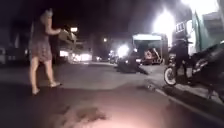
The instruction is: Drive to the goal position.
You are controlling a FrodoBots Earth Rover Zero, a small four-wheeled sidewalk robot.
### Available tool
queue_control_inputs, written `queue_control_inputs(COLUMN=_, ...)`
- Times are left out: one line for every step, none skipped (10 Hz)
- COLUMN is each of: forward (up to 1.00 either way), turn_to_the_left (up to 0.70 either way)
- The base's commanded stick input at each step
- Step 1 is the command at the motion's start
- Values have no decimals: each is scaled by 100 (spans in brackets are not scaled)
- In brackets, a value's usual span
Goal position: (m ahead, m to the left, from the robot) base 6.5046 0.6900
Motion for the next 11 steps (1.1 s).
queue_control_inputs(forward=100, turn_to_the_left=0)
queue_control_inputs(forward=100, turn_to_the_left=0)
queue_control_inputs(forward=100, turn_to_the_left=0)
queue_control_inputs(forward=100, turn_to_the_left=0)
queue_control_inputs(forward=100, turn_to_the_left=0)
queue_control_inputs(forward=100, turn_to_the_left=0)
queue_control_inputs(forward=100, turn_to_the_left=0)
queue_control_inputs(forward=100, turn_to_the_left=0)
queue_control_inputs(forward=100, turn_to_the_left=0)
queue_control_inputs(forward=100, turn_to_the_left=0)
queue_control_inputs(forward=100, turn_to_the_left=0)
